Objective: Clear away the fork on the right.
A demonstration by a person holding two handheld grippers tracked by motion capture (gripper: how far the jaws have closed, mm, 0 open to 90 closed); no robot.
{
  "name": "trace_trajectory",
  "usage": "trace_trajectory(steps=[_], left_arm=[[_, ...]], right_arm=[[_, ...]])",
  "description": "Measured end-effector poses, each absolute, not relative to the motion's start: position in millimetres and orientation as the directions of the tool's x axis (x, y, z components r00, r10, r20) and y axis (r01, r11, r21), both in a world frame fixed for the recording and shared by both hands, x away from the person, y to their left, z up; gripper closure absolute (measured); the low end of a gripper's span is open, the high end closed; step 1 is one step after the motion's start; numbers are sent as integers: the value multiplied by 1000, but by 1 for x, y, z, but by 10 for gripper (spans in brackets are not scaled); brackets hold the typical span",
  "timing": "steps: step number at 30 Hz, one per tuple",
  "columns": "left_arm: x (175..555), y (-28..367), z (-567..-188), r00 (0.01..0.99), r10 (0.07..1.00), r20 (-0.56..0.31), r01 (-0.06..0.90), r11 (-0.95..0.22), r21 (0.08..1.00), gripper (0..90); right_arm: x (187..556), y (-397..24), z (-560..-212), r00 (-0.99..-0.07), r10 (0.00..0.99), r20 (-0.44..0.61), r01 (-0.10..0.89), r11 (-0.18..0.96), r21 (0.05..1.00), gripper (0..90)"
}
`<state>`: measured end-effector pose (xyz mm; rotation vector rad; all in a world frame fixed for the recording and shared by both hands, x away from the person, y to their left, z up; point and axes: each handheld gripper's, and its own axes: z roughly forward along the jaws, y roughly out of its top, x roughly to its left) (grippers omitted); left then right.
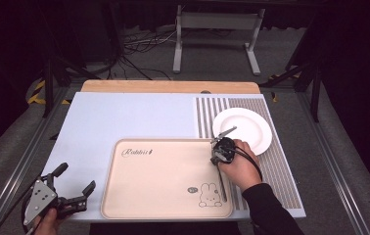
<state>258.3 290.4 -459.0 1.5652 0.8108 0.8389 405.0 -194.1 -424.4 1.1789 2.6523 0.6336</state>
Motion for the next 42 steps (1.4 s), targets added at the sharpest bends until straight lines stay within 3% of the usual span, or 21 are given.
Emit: trace_trajectory(steps=[13,17,19,21,23,25,33,42], left_arm=[[258,290,-459,512,854,88,60,-138,989,0],[258,290,-459,512,854,89,60,-139,988,0],[258,290,-459,512,854,89,60,-138,989,0],[258,290,-459,512,854,89,60,-139,988,0],[258,290,-459,512,855,89,60,-138,989,1],[258,290,-459,512,855,88,60,-138,989,0],[258,290,-459,509,856,87,58,-135,989,0],[258,291,-459,507,857,87,59,-135,989,0]], right_arm=[[404,-198,-424,-657,753,27,678,575,459,899],[401,-197,-416,-676,736,29,649,577,496,830],[399,-197,-410,-682,731,29,634,570,523,762],[397,-197,-405,-689,724,32,609,554,567,595],[396,-197,-402,-696,716,54,586,523,620,335],[395,-196,-398,-719,693,56,541,507,672,223],[383,-204,-376,-750,661,-30,429,521,738,174],[368,-222,-359,-753,656,-57,358,481,801,157]])
